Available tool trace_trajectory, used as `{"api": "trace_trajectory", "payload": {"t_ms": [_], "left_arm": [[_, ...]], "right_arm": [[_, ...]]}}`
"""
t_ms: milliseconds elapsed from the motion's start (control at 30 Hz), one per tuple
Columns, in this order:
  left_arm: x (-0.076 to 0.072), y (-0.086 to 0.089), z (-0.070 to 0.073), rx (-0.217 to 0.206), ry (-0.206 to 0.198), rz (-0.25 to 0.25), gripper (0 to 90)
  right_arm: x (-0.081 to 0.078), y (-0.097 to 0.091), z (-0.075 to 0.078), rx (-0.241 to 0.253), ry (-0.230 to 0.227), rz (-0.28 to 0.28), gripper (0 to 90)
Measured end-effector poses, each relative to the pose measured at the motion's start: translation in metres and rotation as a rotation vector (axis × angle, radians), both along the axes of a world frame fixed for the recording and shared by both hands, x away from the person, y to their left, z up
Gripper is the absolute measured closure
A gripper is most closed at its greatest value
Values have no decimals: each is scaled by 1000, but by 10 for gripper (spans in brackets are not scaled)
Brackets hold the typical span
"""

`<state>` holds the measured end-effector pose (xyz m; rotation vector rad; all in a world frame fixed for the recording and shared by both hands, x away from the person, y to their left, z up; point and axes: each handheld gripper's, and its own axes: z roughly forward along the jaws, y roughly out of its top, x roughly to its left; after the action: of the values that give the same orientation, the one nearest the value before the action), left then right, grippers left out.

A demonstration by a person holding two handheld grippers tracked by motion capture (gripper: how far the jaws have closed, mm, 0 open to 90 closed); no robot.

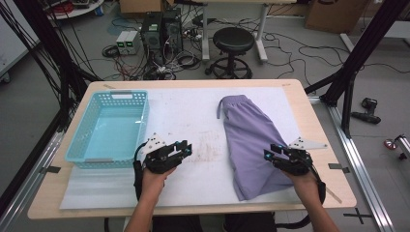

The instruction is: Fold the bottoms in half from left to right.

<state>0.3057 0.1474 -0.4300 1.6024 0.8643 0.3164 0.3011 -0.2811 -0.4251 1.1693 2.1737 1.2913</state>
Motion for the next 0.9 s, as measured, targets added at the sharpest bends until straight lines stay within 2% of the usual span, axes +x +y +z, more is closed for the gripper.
{"api": "trace_trajectory", "payload": {"t_ms": [100,167,233,367,467,633,767,900], "left_arm": [[0,4,1,15,4,14,579],[0,7,2,22,5,17,545],[0,10,2,30,1,25,539],[-1,15,1,53,-11,35,527],[-2,19,0,72,-41,41,528],[-5,23,-1,81,-42,47,528],[-5,25,-2,77,-33,52,535],[-6,26,-4,75,-24,61,543]], "right_arm": [[-6,15,4,23,-13,30,529],[-8,25,4,11,-16,55,539],[-8,33,3,-2,-10,87,606],[-9,47,0,-31,1,118,556],[-10,53,-2,-47,2,133,547],[-11,58,-3,-63,21,173,725],[-12,63,-1,-50,19,200,722],[-14,75,0,-54,29,237,673]]}}
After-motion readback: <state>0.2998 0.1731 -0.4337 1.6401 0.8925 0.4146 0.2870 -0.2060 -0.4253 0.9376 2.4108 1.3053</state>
